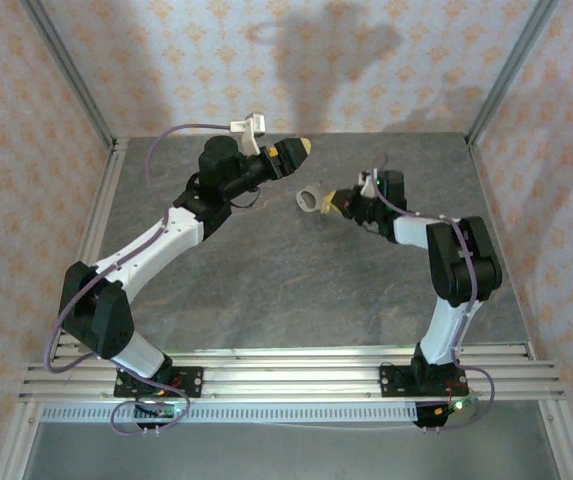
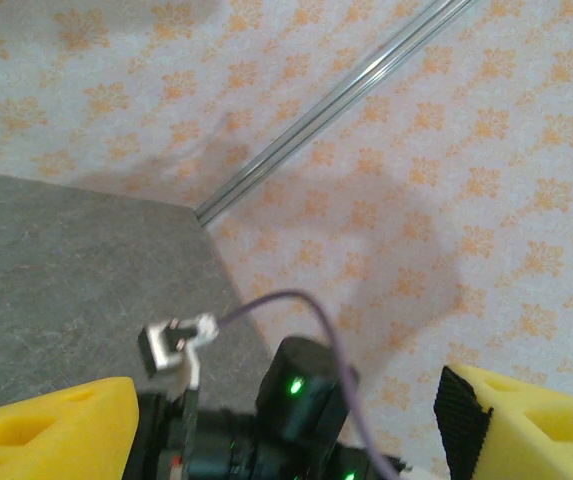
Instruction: Put the keys on the keyring
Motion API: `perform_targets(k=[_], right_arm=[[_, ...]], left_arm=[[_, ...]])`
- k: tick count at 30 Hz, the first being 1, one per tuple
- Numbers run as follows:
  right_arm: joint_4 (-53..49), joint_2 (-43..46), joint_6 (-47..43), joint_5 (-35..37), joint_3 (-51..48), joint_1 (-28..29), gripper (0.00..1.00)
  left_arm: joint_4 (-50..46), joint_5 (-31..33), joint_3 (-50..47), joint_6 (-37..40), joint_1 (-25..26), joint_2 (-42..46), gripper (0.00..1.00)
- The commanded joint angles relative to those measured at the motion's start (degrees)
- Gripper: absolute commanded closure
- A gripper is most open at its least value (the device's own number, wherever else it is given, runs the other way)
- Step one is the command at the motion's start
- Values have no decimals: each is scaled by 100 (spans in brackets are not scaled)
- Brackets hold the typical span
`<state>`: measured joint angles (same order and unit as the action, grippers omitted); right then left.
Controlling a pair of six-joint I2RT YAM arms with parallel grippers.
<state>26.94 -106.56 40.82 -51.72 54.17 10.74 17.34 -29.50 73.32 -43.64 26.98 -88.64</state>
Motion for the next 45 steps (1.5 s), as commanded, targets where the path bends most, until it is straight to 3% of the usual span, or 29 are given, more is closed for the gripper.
perform_targets(k=[1, 16, 20, 22, 26, 27, 30, 33, 36, 40, 45], right_arm=[[802, 452, 155, 124, -513, 36, 100], [255, 1183, -69, 356, -1818, 371, 98], [-238, 1725, -203, 381, -2206, 374, 60], [-716, 2120, -350, 497, -2317, 373, 35], [-1976, 3421, -629, 903, -2217, 334, 13], [-2274, 3684, -712, 1018, -2107, 306, 1], [-3409, 4368, -1132, 1686, -1468, 221, 0], [-4336, 4639, -1531, 2847, -719, 152, 0], [-4776, 4662, -1858, 4352, -200, 89, 0], [-4033, 4649, -2116, 6386, -363, 3, 0], [-2375, 4378, -2767, 7242, -1153, -199, 0]], left_arm=[[236, 14, -113, -106, -6, -9, 21], [-26, -30, -261, -83, 64, 134, 20], [-229, -47, -274, 20, 64, 245, 19], [-360, -43, -281, 102, 70, 330, 19], [-890, 90, -268, 481, 70, 605, 18], [-1069, 175, -250, 609, 63, 678, 18], [-1777, 781, -213, 1096, 32, 939, 18], [-2295, 1886, -388, 1557, -61, 1294, 18], [-1885, 3093, -1108, 2047, -194, 1848, 16], [-1001, 4752, -2178, 3088, -410, 2609, 9], [-1056, 5111, -3043, 3604, -1355, 3175, 8]])
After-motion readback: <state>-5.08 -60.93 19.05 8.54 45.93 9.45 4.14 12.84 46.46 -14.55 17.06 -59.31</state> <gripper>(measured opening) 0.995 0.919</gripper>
